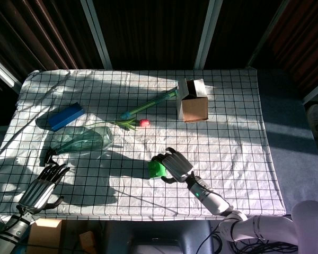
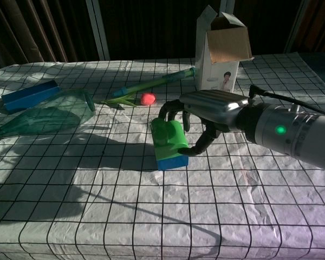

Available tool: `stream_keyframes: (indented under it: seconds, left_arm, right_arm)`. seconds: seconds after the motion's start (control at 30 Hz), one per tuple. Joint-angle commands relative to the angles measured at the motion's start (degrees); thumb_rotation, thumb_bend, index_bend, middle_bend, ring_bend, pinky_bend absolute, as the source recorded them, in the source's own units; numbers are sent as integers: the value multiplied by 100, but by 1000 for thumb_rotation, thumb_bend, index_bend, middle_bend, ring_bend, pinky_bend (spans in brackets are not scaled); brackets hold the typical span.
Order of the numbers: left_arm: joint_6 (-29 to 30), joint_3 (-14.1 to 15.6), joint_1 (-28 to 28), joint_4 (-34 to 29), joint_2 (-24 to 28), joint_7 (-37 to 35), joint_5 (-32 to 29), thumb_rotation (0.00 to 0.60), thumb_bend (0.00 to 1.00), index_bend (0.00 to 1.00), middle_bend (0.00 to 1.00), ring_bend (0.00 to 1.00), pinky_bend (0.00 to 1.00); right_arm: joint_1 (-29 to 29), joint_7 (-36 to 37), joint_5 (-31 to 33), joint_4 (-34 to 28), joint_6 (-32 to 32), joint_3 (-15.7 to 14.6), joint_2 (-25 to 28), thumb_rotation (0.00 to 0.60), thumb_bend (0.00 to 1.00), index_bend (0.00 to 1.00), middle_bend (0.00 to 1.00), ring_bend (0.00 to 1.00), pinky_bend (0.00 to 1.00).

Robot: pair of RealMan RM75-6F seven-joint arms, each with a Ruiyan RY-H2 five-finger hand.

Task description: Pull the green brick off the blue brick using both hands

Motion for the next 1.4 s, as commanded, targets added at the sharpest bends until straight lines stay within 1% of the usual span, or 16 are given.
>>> stream_keyframes:
  seconds: [0.03, 0.13, 0.2, 0.23, 0.37, 0.47, 0.5, 0.57, 0.6, 0.67, 0.77, 0.87, 0.93, 1.03, 1.17, 1.4]
  left_arm:
    - [-32, 2, -33, 37, 22, -249, 45, 600, 330, 0, 0, 0, 0]
    - [53, 1, -78, 204, 25, -955, 234, 600, 329, 0, 0, 0, 0]
    - [163, 5, -118, 413, 15, -1822, 402, 600, 330, 0, 0, 0, 0]
    - [209, 15, -144, 512, 12, -2274, 483, 600, 331, 0, 0, 0, 0]
    - [514, 164, -320, 1057, -107, -4718, 1010, 600, 339, 0, 2, 0, 0]
    - [733, 288, -458, 1538, -369, -6166, 1314, 600, 342, 0, 8, 0, 0]
    - [792, 321, -497, 1658, -456, -6552, 1380, 600, 342, 0, 8, 0, 0]
    - [926, 383, -576, 1854, -621, -7320, 1497, 600, 339, 0, 8, 0, 0]
    - [1032, 414, -629, 1965, -726, -7826, 1565, 600, 336, 0, 7, 0, 0]
    - [1213, 437, -720, 2183, -923, -8475, 1670, 600, 328, 0, 6, 0, 0]
    - [1408, 399, -830, 2457, -1225, -8878, 1742, 600, 304, 0, 7, 0, 0]
    - [1575, 374, -947, 2525, -1437, -9408, 1761, 600, 286, 0, 8, 0, 0]
    - [1661, 344, -1006, 2561, -1540, -9596, 1754, 600, 277, 0, 8, 0, 0]
    - [1692, 252, -1092, 2564, -1728, -9649, 1662, 600, 274, 0, 9, 0, 0]
    - [1555, 142, -1228, 2486, -1929, -9731, 1462, 600, 275, 0, 18, 0, 0]
    - [1397, 123, -1355, 2433, -2101, -9679, 1310, 600, 276, 0, 43, 0, 0]
  right_arm:
    - [-58, 231, -284, 44, 188, -30, -11, 600, 292, 788, 569, 459, 234]
    - [-118, 631, -594, -2, 367, -46, 39, 600, 303, 826, 598, 495, 254]
    - [-160, 995, -822, -95, 520, -30, 119, 600, 313, 849, 615, 514, 273]
    - [-176, 1146, -916, -140, 595, -12, 158, 600, 317, 855, 619, 518, 279]
    - [-229, 1971, -1176, -527, 850, 134, 373, 600, 340, 864, 626, 526, 307]
    - [-217, 2472, -1198, -837, 912, 308, 519, 600, 350, 864, 626, 526, 319]
    - [-203, 2568, -1173, -918, 902, 364, 552, 600, 351, 864, 626, 526, 320]
    - [-162, 2680, -1076, -1059, 850, 479, 598, 600, 351, 864, 626, 526, 320]
    - [-122, 2706, -984, -1134, 795, 559, 606, 600, 351, 864, 626, 526, 321]
    - [-36, 2734, -761, -1274, 645, 697, 599, 600, 351, 864, 626, 526, 324]
    - [95, 2708, -455, -1450, 481, 894, 549, 600, 351, 864, 626, 526, 328]
    - [207, 2516, -280, -1511, 492, 1045, 405, 600, 351, 864, 627, 526, 328]
    - [266, 2434, -177, -1540, 501, 1115, 302, 600, 351, 864, 626, 526, 330]
    - [375, 2321, 22, -1556, 487, 1224, 120, 600, 352, 864, 626, 526, 334]
    - [553, 2024, 287, -1485, 455, 1316, -142, 600, 353, 864, 626, 526, 335]
    - [682, 1758, 438, -1356, 608, 1392, -470, 600, 360, 864, 626, 526, 334]
